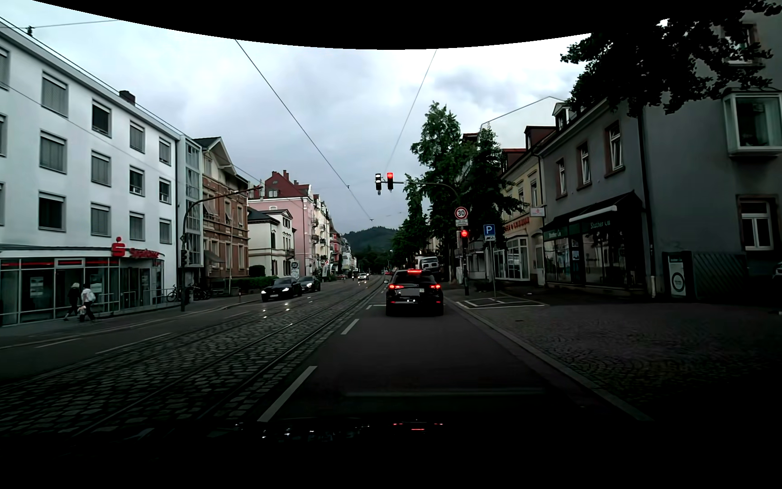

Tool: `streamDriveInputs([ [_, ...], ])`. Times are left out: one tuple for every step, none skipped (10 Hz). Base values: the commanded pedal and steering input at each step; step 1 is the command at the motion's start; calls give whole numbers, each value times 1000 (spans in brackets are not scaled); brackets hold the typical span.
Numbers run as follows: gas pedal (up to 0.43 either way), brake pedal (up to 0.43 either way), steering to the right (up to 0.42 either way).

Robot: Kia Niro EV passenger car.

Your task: Follow the waypoints while adhering to traffic rules and regulations

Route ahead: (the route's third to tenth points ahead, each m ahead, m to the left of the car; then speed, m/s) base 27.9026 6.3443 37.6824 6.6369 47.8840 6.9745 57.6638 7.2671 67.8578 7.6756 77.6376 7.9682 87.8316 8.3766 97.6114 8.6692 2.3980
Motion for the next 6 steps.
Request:
streamDriveInputs([
  [0,37,-3],
  [0,37,-4],
  [0,37,-3],
  [0,43,-4],
  [0,37,-4],
  [0,37,-5],
])
